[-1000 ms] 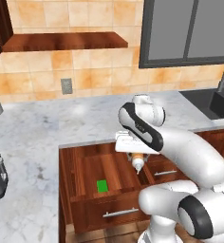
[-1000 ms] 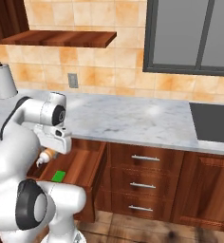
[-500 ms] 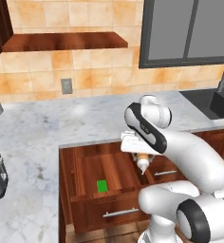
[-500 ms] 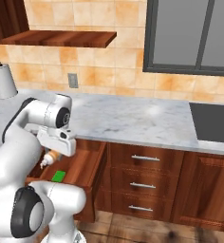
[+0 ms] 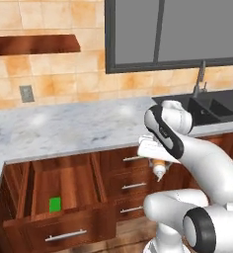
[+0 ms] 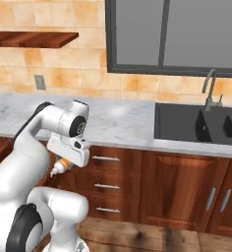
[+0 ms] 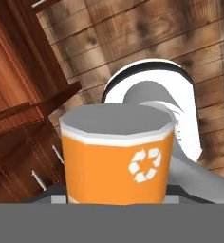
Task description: Restock the sink supplies by placing the sponge and soap dispenser on the counter and next to the sink. Make sure the soap dispenser is upright.
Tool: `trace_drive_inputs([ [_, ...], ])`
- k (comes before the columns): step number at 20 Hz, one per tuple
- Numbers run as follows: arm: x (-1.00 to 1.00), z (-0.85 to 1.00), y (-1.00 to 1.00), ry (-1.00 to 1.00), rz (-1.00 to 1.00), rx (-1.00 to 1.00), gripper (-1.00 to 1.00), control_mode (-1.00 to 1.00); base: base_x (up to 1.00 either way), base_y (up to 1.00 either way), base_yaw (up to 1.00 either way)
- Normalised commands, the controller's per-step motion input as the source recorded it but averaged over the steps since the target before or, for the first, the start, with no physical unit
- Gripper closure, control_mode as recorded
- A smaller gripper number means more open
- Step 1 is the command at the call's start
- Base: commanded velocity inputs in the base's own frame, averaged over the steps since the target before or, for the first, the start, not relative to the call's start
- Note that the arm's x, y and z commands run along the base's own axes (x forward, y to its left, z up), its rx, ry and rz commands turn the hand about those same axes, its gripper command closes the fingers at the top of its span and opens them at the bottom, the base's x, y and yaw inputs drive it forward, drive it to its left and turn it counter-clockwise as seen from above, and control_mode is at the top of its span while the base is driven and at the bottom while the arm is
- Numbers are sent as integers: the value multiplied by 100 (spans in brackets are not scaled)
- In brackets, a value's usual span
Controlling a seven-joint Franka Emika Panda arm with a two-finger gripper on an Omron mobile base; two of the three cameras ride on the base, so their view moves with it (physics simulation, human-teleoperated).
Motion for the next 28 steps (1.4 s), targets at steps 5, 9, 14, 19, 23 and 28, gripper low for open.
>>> trace_drive_inputs([
  [5, 0, 0, 0, 0, 0, 0, 100, 100, 57, -100, -4],
  [9, 0, 0, 0, 0, 0, 0, 100, 100, 83, -99, 0],
  [14, 0, 0, 0, 0, 0, 0, 100, 100, 53, -7, 0],
  [19, 14, 2, 3, 0, -1, 3, 100, -100, 32, 18, -1],
  [23, 93, 13, 27, 0, -3, 21, 100, -100, 0, 0, 0],
  [28, 81, 18, 58, 0, -14, 31, 100, -100, 0, 0, 0],
])
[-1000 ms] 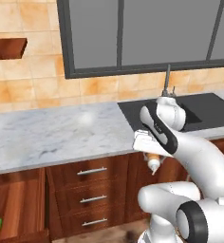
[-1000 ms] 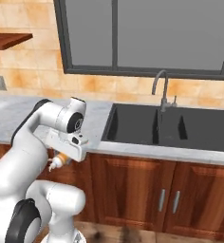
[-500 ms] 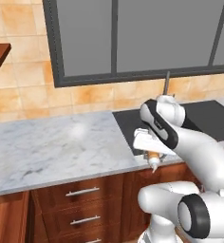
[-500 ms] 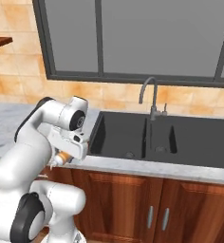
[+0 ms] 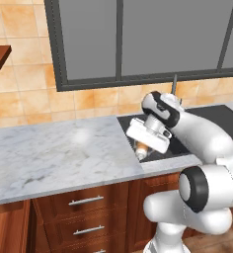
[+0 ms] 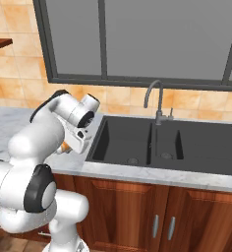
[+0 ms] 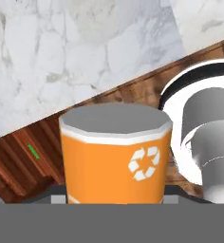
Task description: Restock the sink supplies by placing the sponge and soap dispenser on the counter and next to the sink. Make sure the soap dispenser is upright.
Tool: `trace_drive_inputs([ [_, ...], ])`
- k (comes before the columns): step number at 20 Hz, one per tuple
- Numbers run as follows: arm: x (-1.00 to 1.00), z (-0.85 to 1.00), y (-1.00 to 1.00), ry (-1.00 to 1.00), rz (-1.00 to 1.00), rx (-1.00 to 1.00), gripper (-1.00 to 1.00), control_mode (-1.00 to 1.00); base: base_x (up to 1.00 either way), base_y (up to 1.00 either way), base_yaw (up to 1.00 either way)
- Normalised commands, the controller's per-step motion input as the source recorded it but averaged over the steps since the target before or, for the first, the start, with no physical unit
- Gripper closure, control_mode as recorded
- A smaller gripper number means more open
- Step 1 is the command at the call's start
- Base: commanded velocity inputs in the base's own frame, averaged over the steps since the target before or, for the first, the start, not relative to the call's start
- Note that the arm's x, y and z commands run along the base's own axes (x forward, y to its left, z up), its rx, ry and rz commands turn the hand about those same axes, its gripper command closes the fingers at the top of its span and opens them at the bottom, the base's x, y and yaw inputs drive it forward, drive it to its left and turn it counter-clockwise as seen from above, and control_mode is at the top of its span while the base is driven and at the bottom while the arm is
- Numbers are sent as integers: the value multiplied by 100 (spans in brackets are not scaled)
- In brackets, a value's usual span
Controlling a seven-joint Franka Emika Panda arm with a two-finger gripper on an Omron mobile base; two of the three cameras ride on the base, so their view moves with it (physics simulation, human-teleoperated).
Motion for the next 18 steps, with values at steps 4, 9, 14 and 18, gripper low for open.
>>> trace_drive_inputs([
  [4, 72, 0, 73, 4, -22, 33, 100, -100, 0, 0, 0],
  [9, 91, 0, 20, 24, -20, 28, 100, -100, 0, 0, 0],
  [14, 83, 10, 0, 36, -15, 25, 100, -100, 0, 0, 0],
  [18, 57, -3, 4, 39, -11, 26, 100, -100, 0, 0, 0],
])
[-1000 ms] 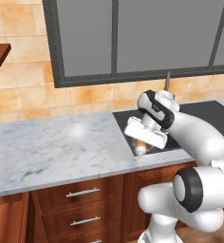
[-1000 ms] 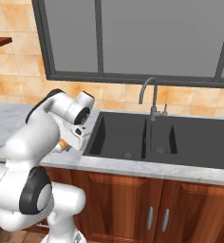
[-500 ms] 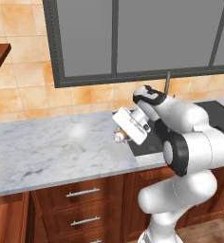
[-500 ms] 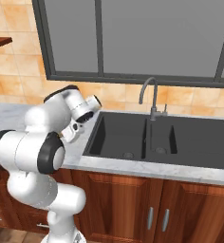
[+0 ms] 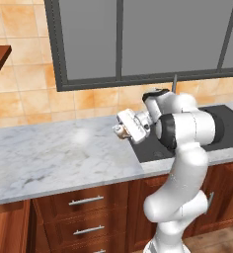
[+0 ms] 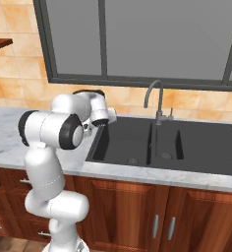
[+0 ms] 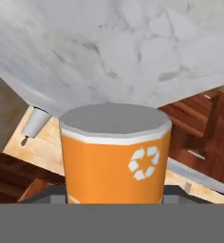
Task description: Restock the sink supplies by placing the sponge and soap dispenser on the counter and next to the sink. Make sure the soap dispenser is upright.
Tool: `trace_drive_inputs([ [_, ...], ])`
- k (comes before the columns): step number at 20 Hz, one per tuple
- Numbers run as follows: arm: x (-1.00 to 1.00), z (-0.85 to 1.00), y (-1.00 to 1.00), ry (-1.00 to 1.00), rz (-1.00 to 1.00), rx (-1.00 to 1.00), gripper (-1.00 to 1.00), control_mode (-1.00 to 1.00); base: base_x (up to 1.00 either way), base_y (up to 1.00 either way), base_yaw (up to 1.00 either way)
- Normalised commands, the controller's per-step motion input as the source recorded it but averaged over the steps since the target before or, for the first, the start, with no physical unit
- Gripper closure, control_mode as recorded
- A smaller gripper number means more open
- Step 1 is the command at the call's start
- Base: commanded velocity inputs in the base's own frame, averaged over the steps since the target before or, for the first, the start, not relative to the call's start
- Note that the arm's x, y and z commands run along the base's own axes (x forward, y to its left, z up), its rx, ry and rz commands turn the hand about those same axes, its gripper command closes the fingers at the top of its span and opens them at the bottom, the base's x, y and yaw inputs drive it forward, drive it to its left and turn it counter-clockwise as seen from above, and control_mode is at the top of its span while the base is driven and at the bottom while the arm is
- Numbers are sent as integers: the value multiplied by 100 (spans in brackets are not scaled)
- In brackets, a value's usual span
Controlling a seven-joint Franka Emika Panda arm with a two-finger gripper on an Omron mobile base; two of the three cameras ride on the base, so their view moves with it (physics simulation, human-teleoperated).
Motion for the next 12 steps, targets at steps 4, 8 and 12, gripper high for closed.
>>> trace_drive_inputs([
  [4, 44, -17, 21, 36, -10, 23, 100, -100, 0, 0, 0],
  [8, 42, -29, 25, 25, -5, 28, 100, -100, 0, 0, 0],
  [12, 54, -31, 1, 14, -1, 15, 100, -100, 0, 0, 0],
])
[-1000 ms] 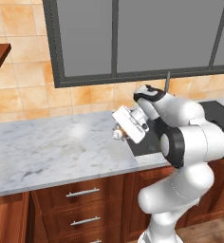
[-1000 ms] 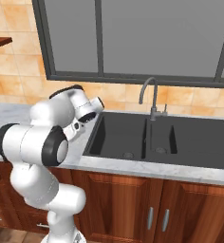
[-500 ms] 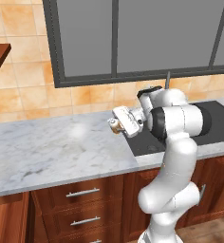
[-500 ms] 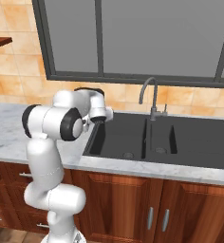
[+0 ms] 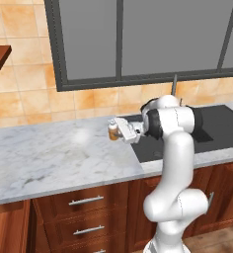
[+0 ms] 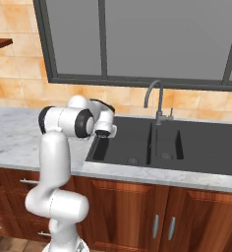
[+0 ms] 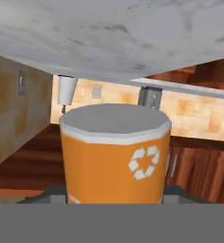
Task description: Restock the sink supplies by placing the sponge and soap dispenser on the counter and next to the sink. Make sure the soap dispenser is upright.
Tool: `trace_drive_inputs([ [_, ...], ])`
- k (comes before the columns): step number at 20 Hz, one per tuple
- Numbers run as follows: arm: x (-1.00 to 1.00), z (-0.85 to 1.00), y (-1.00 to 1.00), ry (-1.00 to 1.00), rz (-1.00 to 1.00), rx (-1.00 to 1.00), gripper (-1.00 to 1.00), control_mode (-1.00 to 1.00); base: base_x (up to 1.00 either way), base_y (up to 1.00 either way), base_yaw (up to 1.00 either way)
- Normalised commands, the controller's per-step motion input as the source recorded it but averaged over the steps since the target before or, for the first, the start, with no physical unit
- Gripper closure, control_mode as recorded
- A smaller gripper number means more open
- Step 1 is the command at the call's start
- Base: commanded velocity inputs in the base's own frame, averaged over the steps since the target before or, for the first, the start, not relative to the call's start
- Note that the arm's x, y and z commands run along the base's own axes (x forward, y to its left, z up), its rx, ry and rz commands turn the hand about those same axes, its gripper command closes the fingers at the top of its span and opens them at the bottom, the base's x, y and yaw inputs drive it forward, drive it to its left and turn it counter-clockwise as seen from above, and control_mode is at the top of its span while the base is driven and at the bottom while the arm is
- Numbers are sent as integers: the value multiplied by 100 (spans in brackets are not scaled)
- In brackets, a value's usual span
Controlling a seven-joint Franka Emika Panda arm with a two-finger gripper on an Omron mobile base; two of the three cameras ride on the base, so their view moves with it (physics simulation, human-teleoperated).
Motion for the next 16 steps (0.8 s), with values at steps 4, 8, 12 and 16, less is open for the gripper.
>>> trace_drive_inputs([
  [4, 56, -22, -1, 4, 0, 0, 100, -100, 0, 0, 0],
  [8, 49, -30, -12, 4, 0, -5, 100, -100, 0, 0, 0],
  [12, 38, -43, -21, 7, 0, -13, 100, -100, 0, 0, 0],
  [16, 22, -50, -14, 5, 0, -2, 100, -100, 0, 0, 0],
])
